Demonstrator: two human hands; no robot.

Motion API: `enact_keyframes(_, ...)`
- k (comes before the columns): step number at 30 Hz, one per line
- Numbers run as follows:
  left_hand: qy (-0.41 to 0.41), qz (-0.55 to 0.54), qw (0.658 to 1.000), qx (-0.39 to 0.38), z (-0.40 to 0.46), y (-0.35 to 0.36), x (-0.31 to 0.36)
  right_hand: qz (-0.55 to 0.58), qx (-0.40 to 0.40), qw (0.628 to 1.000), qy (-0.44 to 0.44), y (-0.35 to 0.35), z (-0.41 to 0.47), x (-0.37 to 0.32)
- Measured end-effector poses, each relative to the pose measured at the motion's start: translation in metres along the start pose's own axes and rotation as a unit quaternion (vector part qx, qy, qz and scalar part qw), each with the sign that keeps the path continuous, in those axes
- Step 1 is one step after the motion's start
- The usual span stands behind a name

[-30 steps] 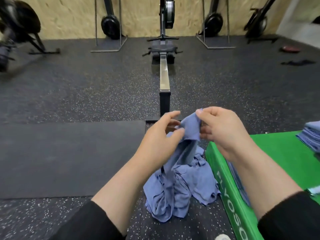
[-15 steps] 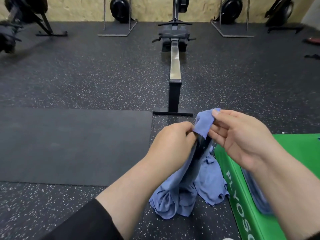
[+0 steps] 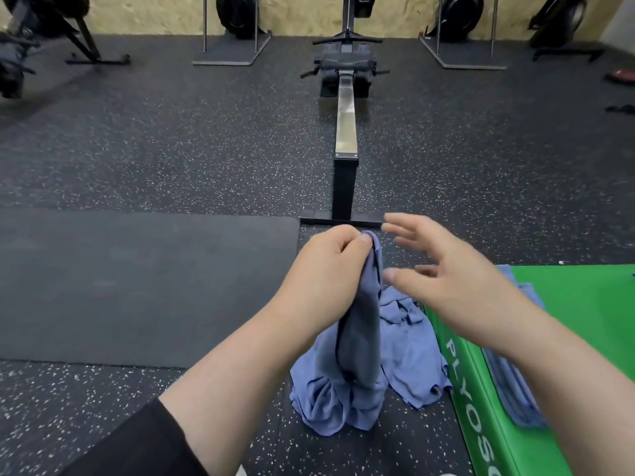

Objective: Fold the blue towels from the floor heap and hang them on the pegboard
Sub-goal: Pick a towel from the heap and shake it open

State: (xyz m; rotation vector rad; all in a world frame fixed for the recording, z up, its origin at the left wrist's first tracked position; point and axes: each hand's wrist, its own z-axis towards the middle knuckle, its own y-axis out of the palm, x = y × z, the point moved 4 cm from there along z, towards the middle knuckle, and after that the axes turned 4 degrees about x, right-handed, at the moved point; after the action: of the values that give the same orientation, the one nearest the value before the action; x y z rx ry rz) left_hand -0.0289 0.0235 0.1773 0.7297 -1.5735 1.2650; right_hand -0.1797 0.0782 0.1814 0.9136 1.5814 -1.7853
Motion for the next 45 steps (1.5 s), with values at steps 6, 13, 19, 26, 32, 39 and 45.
enact_keyframes(6,0.023,-0.029,0.999,-0.027,-0.004,0.003,-0.001,0.022,0.054,0.998,-0.028,-0.002,-0.002,-0.007)
enact_keyframes(13,-0.003,-0.045,0.997,-0.07,-0.008,0.004,-0.002,0.135,0.141,0.98,0.043,-0.004,0.001,-0.001)
enact_keyframes(19,-0.03,0.105,0.981,-0.163,-0.008,0.005,-0.013,0.173,0.201,0.958,0.105,-0.018,0.003,0.01)
enact_keyframes(26,0.021,0.073,0.995,-0.065,-0.004,0.001,-0.007,0.065,0.185,0.979,0.051,-0.028,0.002,0.007)
enact_keyframes(32,0.037,-0.052,0.997,-0.037,-0.004,0.002,-0.002,0.032,0.046,0.998,0.013,-0.012,-0.002,-0.004)
enact_keyframes(39,0.03,-0.044,0.998,-0.026,-0.005,0.001,-0.001,0.016,0.012,1.0,0.009,-0.013,-0.004,-0.006)
enact_keyframes(45,-0.021,0.045,0.996,-0.077,-0.008,0.005,-0.006,0.01,0.214,0.977,0.027,-0.031,0.001,0.003)
